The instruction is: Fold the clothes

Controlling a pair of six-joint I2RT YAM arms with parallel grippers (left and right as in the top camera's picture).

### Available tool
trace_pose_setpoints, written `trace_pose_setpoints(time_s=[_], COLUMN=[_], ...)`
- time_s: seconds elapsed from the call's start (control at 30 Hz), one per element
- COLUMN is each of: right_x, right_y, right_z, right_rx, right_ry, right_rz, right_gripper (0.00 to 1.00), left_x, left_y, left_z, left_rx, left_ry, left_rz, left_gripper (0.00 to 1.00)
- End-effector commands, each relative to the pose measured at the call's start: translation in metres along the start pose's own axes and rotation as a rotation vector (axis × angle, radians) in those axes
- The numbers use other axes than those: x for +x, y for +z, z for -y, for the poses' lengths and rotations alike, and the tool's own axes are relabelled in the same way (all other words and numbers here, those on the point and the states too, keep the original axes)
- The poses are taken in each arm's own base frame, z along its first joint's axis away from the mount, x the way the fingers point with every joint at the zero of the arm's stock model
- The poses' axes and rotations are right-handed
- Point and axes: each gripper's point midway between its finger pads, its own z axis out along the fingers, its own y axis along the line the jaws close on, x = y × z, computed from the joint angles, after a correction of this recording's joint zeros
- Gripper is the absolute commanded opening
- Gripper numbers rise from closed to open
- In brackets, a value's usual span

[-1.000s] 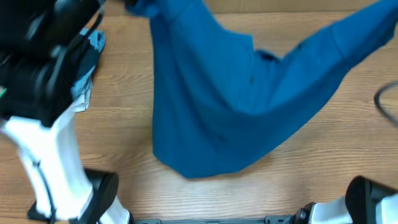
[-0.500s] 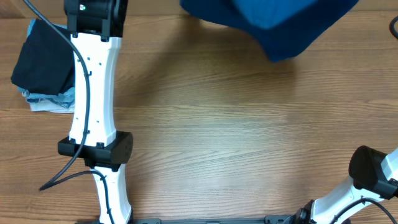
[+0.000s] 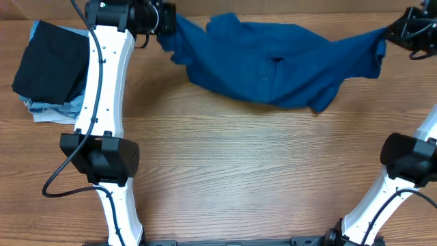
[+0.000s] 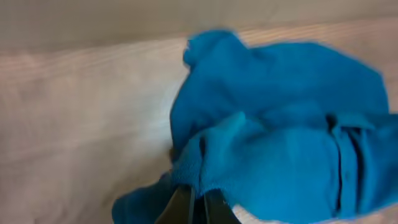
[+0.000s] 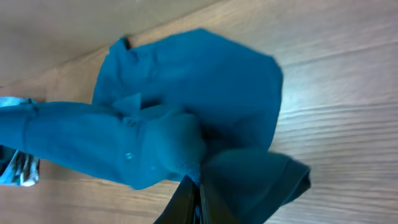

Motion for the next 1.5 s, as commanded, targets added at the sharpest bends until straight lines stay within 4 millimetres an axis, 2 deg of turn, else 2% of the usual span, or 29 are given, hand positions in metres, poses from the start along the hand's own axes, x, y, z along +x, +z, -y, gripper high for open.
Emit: trace_pose_setpoints(time_s=[0.0, 0.03, 0.17, 0.33, 0.4, 0.5, 0.57, 0.73, 0.8, 0.87, 1.0, 1.07, 1.17, 1.27, 1.3, 1.33, 1.4, 1.47], right_x=[0.011, 0.02, 0.03, 0.055, 0.066, 0.094, 0.113, 0.176, 0.2, 0.216, 0.25, 0.266, 0.289, 0.305, 0.308, 0.308, 0.309, 0.309], right_y=[0.01, 0.023, 0.036, 0.022, 0.013, 0.003, 0.004, 0.034, 0.047, 0.057, 0.071, 0.077, 0.089, 0.1, 0.103, 0.103, 0.102, 0.101], right_z=[-0.017, -0.022, -0.029, -0.043, -0.041, -0.041, -0.039, -0.011, -0.002, 0.004, 0.014, 0.017, 0.02, 0.02, 0.019, 0.019, 0.023, 0.031], right_rx=[-0.012, -0.007, 0.037, 0.055, 0.087, 0.112, 0.117, 0.176, 0.182, 0.185, 0.196, 0.202, 0.223, 0.246, 0.25, 0.252, 0.283, 0.342], right_ry=[-0.006, 0.01, 0.063, 0.073, 0.076, 0.104, 0.122, 0.209, 0.242, 0.261, 0.308, 0.326, 0.338, 0.328, 0.325, 0.321, 0.325, 0.344], right_rz=[-0.048, -0.093, -0.141, -0.178, -0.187, -0.232, -0.275, -0.5, -0.578, -0.623, -0.711, -0.75, -0.795, -0.816, -0.82, -0.821, -0.82, -0.812], right_gripper=[0.04, 0.04, 0.04, 0.04, 0.04, 0.04, 0.04, 0.04, 0.04, 0.04, 0.04, 0.04, 0.04, 0.04, 0.04, 0.04, 0.04, 0.04], left_x=[0.018, 0.031, 0.059, 0.081, 0.089, 0.104, 0.111, 0.131, 0.137, 0.147, 0.188, 0.199, 0.2, 0.196, 0.195, 0.194, 0.194, 0.193], left_y=[-0.001, -0.003, -0.008, -0.014, -0.017, -0.023, -0.026, -0.032, -0.028, -0.021, 0.01, 0.016, 0.011, 0.012, 0.013, 0.013, 0.013, 0.014], left_z=[-0.004, -0.009, -0.013, -0.012, -0.012, -0.011, -0.011, -0.01, -0.012, -0.021, -0.034, -0.045, -0.066, -0.072, -0.074, -0.075, -0.075, -0.076], left_rx=[-0.018, -0.052, -0.082, -0.089, -0.093, -0.105, -0.124, -0.234, -0.264, -0.322, -0.338, -0.39, -0.51, -0.525, -0.526, -0.526, -0.526, -0.525], left_ry=[-0.032, -0.053, -0.095, -0.117, -0.133, -0.178, -0.181, -0.147, -0.146, -0.162, -0.172, -0.156, -0.141, -0.151, -0.156, -0.157, -0.157, -0.158], left_rz=[-0.071, -0.124, -0.235, -0.328, -0.362, -0.425, -0.455, -0.538, -0.557, -0.583, -0.694, -0.714, -0.706, -0.685, -0.679, -0.676, -0.672, -0.668], left_gripper=[0.04, 0.04, 0.04, 0.04, 0.04, 0.04, 0.04, 0.04, 0.04, 0.04, 0.04, 0.04, 0.04, 0.04, 0.04, 0.11, 0.17, 0.18])
